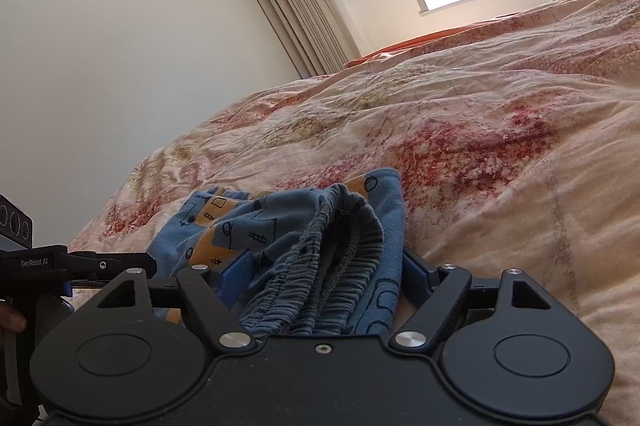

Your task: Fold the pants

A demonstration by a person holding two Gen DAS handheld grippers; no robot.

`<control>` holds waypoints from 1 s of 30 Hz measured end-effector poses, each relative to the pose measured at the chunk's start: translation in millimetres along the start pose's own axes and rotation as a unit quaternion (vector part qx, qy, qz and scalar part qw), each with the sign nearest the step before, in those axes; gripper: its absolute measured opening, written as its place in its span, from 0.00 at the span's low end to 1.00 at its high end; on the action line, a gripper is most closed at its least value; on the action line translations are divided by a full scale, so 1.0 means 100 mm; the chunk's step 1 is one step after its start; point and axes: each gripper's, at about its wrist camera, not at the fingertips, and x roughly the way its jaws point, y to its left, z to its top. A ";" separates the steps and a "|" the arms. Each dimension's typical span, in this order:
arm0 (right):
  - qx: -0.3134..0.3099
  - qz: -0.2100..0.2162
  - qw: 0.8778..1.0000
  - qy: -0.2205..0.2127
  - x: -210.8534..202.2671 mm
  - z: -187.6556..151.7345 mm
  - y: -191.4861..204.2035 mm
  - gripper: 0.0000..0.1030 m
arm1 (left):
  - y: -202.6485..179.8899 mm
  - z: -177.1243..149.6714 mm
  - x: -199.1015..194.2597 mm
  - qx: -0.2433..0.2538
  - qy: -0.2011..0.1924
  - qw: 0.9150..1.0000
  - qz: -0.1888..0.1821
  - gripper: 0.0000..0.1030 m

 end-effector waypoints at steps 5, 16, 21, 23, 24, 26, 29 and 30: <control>0.010 -0.018 1.000 -0.009 -0.03 -0.02 0.03 0.58 | 0.01 0.01 -0.02 -0.015 0.002 1.000 0.014 0.73; 0.001 -0.040 0.998 -0.040 -0.18 -0.05 0.21 0.36 | -0.13 0.01 -0.03 0.002 0.003 1.000 0.026 0.41; -0.006 -0.046 0.997 -0.062 -0.27 -0.10 0.35 0.30 | -0.16 0.03 -0.08 0.012 -0.002 1.000 0.027 0.24; -0.009 -0.048 0.996 -0.070 -0.31 -0.11 0.42 0.28 | -0.17 0.03 -0.11 0.014 -0.006 1.000 0.026 0.22; -0.013 -0.049 0.996 -0.074 -0.33 -0.11 0.46 0.27 | -0.18 0.04 -0.12 0.016 -0.008 1.000 0.025 0.21; -0.023 -0.049 0.995 -0.082 -0.38 -0.11 0.54 0.25 | -0.21 0.04 -0.15 0.019 -0.012 0.999 0.024 0.19; -0.042 -0.046 0.994 -0.092 -0.45 -0.07 0.69 0.23 | -0.22 0.06 -0.19 0.020 -0.018 0.999 0.019 0.18; -0.048 -0.044 0.993 -0.095 -0.47 -0.06 0.73 0.23 | -0.23 0.07 -0.21 0.019 -0.021 0.999 0.017 0.18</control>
